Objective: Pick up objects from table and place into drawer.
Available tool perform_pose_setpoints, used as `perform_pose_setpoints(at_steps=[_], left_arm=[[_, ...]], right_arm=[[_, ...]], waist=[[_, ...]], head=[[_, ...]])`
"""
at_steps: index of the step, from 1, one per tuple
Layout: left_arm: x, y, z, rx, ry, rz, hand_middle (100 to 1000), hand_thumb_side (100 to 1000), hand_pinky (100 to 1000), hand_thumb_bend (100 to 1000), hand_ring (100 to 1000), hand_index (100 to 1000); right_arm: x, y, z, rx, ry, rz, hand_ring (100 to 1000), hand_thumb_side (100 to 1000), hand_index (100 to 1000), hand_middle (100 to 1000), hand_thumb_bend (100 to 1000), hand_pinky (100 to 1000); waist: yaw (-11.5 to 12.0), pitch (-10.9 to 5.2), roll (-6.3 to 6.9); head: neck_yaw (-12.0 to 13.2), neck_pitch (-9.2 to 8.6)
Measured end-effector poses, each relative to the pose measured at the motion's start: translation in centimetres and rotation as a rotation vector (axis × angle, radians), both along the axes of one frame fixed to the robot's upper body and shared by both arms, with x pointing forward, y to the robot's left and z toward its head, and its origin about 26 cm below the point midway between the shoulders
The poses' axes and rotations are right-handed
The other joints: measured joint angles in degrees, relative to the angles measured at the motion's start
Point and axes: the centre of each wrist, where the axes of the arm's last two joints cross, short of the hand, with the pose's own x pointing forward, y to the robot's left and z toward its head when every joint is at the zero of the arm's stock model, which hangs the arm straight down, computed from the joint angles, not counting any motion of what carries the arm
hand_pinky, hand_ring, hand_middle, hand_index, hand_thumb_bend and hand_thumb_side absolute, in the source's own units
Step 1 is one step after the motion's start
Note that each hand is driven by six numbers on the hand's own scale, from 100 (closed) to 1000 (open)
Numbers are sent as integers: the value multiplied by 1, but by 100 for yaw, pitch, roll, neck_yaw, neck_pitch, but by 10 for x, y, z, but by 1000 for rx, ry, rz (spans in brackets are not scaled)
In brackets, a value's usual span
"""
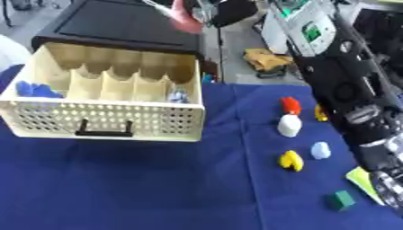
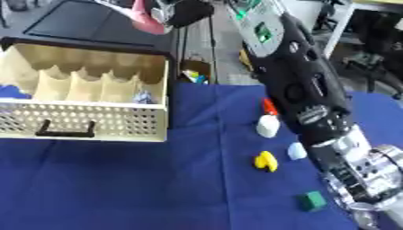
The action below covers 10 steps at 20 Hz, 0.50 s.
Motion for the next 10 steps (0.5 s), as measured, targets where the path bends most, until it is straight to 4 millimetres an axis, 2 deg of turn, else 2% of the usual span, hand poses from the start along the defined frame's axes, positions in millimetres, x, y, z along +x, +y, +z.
perform_pose_setpoints(at_steps=[2,10], left_arm=[[1,-2,3,3,-10,-10,706,1000,622,423,785,886],[3,-7,8,4,-25,-31,703,1000,616,424,783,885]], right_arm=[[3,6,-5,24,10,2,746,289,314,271,100,717],[11,3,-10,99,-41,-58,741,285,313,266,100,715]], waist=[[70,98,-68],[188,240,-75]], head=[[-63,-62],[-280,-201]])
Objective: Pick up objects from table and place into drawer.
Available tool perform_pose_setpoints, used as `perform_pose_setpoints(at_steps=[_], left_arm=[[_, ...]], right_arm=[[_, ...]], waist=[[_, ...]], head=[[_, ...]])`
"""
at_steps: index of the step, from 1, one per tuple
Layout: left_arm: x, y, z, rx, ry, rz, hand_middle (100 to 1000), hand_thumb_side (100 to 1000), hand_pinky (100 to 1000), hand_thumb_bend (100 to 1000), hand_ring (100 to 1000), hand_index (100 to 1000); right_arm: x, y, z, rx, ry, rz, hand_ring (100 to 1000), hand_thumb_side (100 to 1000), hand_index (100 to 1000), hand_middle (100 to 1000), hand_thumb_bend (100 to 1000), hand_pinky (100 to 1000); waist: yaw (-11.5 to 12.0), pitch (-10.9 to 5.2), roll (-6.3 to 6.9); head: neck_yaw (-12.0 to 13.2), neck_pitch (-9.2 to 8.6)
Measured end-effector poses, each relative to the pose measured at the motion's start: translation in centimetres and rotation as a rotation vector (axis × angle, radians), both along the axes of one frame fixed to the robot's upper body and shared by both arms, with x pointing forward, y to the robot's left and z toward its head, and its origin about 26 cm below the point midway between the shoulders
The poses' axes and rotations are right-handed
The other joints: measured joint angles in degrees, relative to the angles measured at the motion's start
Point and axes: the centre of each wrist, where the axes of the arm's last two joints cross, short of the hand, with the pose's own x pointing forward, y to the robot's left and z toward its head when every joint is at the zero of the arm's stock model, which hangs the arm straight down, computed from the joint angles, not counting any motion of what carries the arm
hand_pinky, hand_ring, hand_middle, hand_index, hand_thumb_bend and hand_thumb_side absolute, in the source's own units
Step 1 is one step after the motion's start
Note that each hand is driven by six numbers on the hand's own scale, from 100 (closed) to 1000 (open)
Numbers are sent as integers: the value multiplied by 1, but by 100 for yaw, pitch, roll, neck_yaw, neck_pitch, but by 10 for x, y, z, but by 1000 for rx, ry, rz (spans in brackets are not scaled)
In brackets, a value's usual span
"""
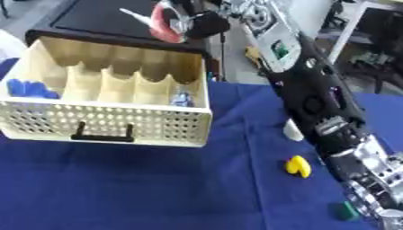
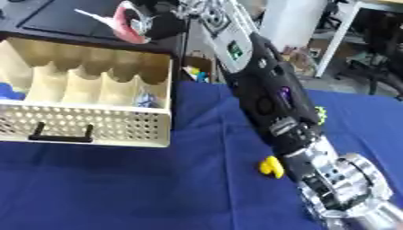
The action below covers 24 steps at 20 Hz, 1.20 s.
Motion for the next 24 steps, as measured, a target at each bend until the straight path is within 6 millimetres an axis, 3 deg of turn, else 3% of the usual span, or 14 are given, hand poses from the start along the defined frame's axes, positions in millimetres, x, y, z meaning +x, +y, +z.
perform_pose_setpoints(at_steps=[12,15,20,24], left_arm=[[1,-3,0,-1,3,-9,702,1000,614,423,783,886],[1,-3,0,-1,3,-9,702,1000,613,422,783,886],[1,-3,0,0,4,-9,702,1000,615,421,783,886],[1,-3,0,0,4,-10,702,1000,616,420,781,886]], right_arm=[[6,11,-13,53,-9,21,749,285,333,274,141,718],[6,16,-14,53,7,42,765,323,385,316,239,730],[3,21,-14,52,25,69,777,360,403,329,286,743],[1,24,-13,34,38,87,799,429,484,406,398,758]], waist=[[18,54,-12],[21,54,-12],[22,53,-13],[23,35,-31]], head=[[-52,0],[-52,0],[-51,0],[-50,0]])
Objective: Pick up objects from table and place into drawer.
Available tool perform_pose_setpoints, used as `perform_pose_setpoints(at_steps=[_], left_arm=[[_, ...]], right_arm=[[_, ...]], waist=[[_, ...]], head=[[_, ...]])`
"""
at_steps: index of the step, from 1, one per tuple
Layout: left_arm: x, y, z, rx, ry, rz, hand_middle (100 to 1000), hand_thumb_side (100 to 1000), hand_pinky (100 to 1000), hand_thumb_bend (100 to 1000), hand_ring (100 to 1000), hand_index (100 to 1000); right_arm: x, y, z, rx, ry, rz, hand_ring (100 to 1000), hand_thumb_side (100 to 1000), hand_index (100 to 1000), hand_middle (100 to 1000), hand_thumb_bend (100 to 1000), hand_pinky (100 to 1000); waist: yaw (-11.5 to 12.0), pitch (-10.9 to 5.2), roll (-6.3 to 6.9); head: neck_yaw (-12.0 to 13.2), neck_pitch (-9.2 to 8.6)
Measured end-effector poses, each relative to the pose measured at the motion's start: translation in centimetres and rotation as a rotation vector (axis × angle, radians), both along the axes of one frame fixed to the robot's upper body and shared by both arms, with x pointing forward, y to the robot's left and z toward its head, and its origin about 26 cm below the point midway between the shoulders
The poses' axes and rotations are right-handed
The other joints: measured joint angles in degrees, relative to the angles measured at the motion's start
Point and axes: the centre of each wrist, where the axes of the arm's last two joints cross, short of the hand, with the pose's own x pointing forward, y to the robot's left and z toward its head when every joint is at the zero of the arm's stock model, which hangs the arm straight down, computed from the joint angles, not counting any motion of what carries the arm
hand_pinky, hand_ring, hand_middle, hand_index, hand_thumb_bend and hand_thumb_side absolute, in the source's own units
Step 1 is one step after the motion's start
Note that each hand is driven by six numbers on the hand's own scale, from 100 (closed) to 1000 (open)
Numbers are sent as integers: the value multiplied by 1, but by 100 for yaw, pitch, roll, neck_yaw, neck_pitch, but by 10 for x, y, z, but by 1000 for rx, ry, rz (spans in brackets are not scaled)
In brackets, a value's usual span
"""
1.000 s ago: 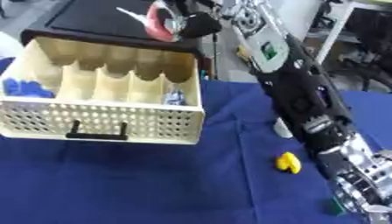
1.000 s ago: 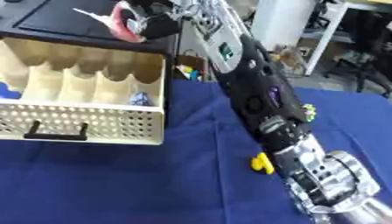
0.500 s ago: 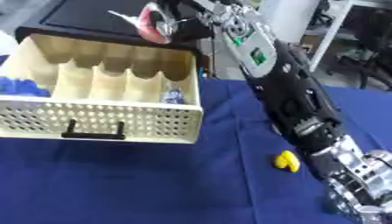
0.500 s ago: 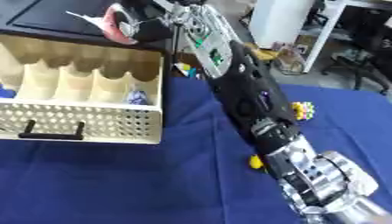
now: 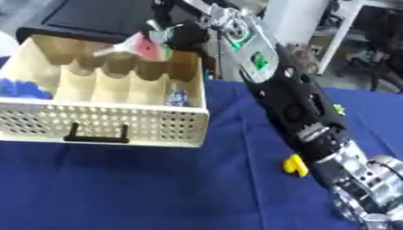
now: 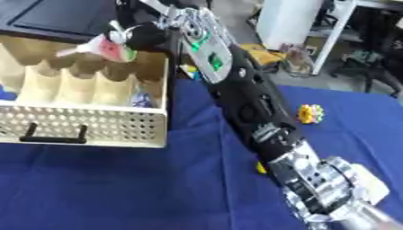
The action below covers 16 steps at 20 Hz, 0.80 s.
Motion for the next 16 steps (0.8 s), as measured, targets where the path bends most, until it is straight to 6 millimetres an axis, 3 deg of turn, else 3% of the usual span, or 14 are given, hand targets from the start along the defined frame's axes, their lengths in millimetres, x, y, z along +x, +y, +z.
perform_pose_setpoints(at_steps=[4,16], left_arm=[[0,0,0,-1,0,-1,702,1000,616,419,781,886],[0,0,0,-4,1,-3,702,1000,616,420,781,886]], right_arm=[[-1,1,0,-22,6,11,819,471,555,468,466,773],[-9,0,10,14,-32,36,819,475,532,459,475,771]], waist=[[-1,-2,-1],[-61,-35,-12]], head=[[6,0],[61,2]])
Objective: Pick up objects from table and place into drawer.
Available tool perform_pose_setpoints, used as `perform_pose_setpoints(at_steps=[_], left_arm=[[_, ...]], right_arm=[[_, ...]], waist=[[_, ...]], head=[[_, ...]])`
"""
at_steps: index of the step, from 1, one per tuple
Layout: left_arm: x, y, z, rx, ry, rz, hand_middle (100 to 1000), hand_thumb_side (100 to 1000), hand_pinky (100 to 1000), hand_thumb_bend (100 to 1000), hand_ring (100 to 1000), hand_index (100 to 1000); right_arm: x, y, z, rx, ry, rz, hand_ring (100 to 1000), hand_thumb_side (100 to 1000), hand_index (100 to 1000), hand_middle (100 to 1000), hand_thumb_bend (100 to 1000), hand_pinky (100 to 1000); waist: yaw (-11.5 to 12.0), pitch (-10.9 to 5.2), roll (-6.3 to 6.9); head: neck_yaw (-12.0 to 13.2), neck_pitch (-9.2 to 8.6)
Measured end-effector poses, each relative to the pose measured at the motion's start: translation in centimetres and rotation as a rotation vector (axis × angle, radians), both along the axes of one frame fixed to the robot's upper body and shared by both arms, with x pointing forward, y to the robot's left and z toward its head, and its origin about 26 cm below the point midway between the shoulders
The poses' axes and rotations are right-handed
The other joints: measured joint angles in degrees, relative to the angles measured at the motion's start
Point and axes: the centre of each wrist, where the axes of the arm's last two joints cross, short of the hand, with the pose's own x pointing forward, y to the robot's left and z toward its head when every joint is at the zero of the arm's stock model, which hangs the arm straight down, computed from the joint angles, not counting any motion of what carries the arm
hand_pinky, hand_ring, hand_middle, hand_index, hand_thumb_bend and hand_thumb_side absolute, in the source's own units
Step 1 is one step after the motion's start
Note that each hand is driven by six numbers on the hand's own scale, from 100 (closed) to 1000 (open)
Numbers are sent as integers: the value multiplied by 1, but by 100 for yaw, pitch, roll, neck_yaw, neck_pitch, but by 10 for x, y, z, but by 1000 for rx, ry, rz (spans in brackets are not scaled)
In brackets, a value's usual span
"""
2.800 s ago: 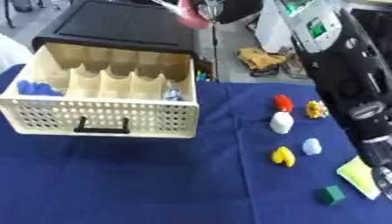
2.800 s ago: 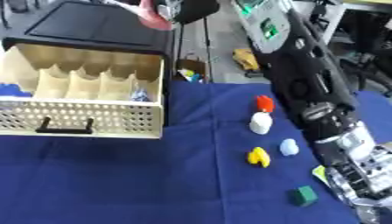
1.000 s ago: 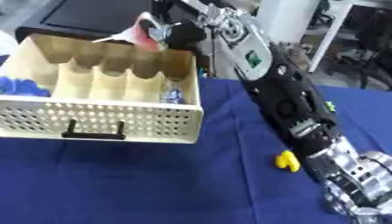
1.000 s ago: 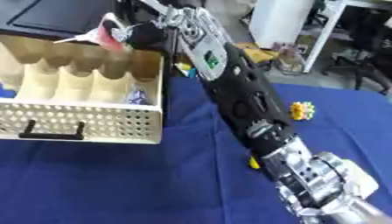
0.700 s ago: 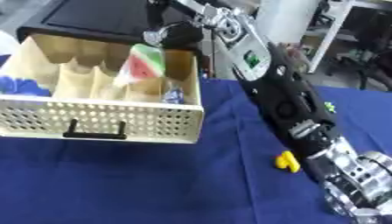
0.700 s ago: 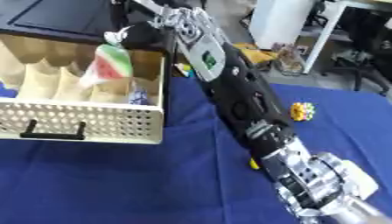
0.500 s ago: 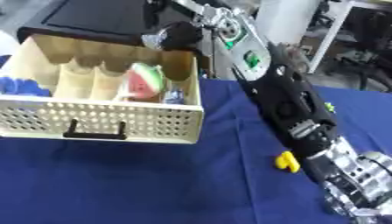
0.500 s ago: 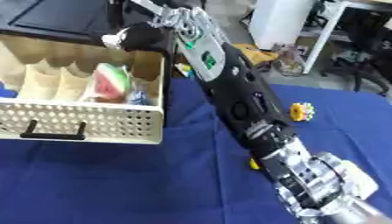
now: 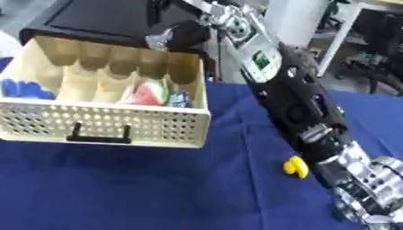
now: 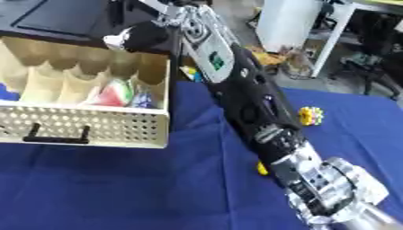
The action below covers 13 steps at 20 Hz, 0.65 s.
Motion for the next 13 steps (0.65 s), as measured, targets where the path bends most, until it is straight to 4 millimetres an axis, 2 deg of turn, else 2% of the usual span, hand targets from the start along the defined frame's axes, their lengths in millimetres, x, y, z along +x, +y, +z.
perform_pose_setpoints(at_steps=[6,10,12,13], left_arm=[[-1,1,-2,-2,4,5,702,1000,616,421,781,886],[-1,2,-3,0,8,9,702,1000,614,423,780,886],[-3,5,-7,-4,16,24,702,1000,614,425,780,886],[-3,6,-8,-5,16,30,702,1000,614,425,780,886]], right_arm=[[-19,-19,23,92,-83,17,818,480,532,461,471,768],[-29,-24,31,128,-91,37,810,495,538,465,442,757],[-35,-31,36,159,-113,52,808,499,542,469,430,754],[-38,-42,38,180,-133,46,807,500,543,469,428,753]], waist=[[-92,-27,46],[-111,-35,61],[-297,-52,136],[-382,-60,203]], head=[[79,7],[119,10],[224,26],[276,40]])
